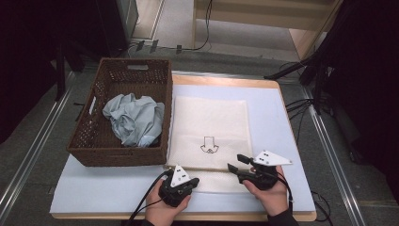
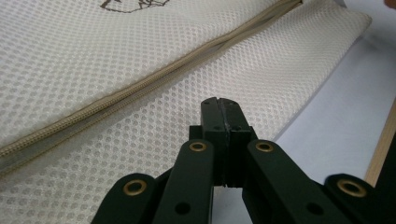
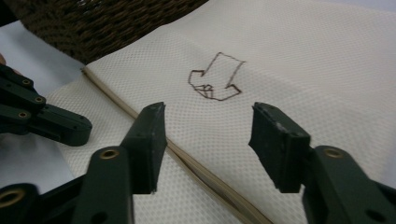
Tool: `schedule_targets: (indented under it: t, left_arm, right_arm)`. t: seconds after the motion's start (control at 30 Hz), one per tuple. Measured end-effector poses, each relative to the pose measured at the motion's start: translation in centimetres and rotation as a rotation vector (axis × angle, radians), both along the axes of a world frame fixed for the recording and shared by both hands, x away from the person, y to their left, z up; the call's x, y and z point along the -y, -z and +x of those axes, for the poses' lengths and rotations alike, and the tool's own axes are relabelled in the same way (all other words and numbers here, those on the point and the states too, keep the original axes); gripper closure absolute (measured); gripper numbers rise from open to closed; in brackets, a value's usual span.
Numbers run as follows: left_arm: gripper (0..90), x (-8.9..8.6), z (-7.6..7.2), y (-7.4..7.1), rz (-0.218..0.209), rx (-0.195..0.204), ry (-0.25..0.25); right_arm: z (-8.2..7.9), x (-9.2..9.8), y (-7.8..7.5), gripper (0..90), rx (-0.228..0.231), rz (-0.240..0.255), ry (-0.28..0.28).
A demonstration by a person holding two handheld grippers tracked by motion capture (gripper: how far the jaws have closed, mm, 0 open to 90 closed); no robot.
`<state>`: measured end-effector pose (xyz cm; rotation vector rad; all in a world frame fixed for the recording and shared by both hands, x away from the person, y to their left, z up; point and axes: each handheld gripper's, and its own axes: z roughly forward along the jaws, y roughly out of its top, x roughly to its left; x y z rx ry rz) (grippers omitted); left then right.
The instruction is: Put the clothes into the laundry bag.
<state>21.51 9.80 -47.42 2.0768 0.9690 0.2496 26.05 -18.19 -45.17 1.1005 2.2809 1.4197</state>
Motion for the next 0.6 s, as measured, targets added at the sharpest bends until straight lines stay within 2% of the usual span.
schedule_targets:
  t: [0.1,0.27,0.33,0.43,0.47,0.6]
  left_arm:
    - [90.0,-0.2,0.2,0.3,0.005,-0.023,-0.02]
    - [90.0,-0.3,0.3,0.4,-0.004,-0.036,-0.019]
    - [90.0,-0.4,0.3,0.4,-0.012,-0.042,-0.018]
    - [90.0,-0.3,0.3,0.4,-0.002,-0.037,-0.021]
    - [90.0,-0.3,0.3,0.4,-0.002,-0.034,-0.019]
    - [90.0,-0.4,0.4,0.4,-0.009,-0.047,-0.016]
  right_arm:
    - [0.9,-1.8,0.6,33.8,-0.034,-0.059,-0.026]
    - [1.6,-3.5,1.5,33.9,-0.034,-0.132,-0.061]
    - [1.9,-4.0,1.8,32.3,-0.036,-0.152,-0.077]
    - [2.0,-4.3,2.0,32.8,-0.039,-0.168,-0.085]
    - [2.1,-4.7,2.4,35.7,-0.038,-0.195,-0.077]
    - [1.8,-5.2,3.1,50.8,-0.027,-0.228,-0.093]
